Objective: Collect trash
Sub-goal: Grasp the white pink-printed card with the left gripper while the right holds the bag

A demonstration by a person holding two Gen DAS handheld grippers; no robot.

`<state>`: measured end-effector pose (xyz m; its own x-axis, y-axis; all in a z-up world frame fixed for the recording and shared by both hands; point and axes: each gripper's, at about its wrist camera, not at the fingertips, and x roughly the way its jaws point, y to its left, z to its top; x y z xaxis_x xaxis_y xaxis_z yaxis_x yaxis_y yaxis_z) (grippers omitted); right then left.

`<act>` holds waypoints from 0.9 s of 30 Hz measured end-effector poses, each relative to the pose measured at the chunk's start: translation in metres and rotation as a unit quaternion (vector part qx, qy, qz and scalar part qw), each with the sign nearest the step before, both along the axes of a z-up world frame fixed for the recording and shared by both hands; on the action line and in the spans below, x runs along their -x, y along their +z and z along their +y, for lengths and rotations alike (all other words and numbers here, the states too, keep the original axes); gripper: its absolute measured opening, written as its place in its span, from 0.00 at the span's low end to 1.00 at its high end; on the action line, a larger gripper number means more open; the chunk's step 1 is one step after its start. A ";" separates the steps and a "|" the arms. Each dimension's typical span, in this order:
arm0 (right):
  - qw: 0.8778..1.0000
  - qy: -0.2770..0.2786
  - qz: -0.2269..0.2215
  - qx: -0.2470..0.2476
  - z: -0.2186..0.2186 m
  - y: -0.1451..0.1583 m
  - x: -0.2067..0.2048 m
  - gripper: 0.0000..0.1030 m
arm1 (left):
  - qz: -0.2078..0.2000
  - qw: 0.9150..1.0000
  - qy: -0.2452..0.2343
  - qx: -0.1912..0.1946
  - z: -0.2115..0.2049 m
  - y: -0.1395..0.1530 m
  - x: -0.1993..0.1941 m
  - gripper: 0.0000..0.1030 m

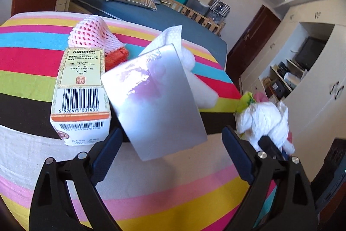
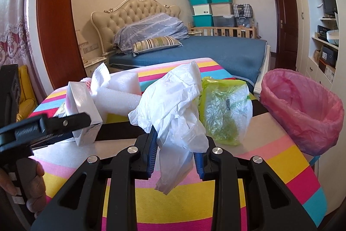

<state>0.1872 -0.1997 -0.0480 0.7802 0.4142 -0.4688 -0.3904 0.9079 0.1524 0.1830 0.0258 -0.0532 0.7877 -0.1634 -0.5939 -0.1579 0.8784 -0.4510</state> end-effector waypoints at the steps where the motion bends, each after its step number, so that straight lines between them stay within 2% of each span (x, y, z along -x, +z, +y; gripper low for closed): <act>1: 1.000 0.001 0.000 -0.001 -0.001 0.000 0.000 0.29 | 0.001 1.000 0.006 0.002 0.000 0.000 -0.003 0.88; 4: 1.000 0.002 0.000 -0.002 -0.001 0.000 0.001 0.29 | 0.000 1.000 0.023 -0.012 -0.001 0.003 -0.010 0.86; 6: 1.000 0.002 -0.001 -0.003 -0.002 0.001 0.001 0.29 | -0.001 0.999 0.030 -0.037 -0.005 0.005 -0.013 0.73; 7: 1.000 0.001 -0.001 -0.004 -0.002 0.001 0.001 0.29 | -0.001 0.998 0.026 -0.049 -0.008 0.005 -0.015 0.72; 14: 1.000 -0.008 -0.012 -0.007 -0.003 0.003 0.006 0.29 | -0.017 0.996 -0.003 -0.089 -0.023 0.013 0.003 0.72; 19: 1.000 -0.011 -0.017 -0.009 -0.005 0.003 0.010 0.29 | -0.034 0.991 -0.013 -0.129 -0.034 0.018 0.023 0.72; 27: 1.000 -0.016 -0.020 -0.008 -0.014 0.004 0.017 0.29 | -0.071 0.976 -0.023 -0.206 -0.052 0.029 0.047 0.72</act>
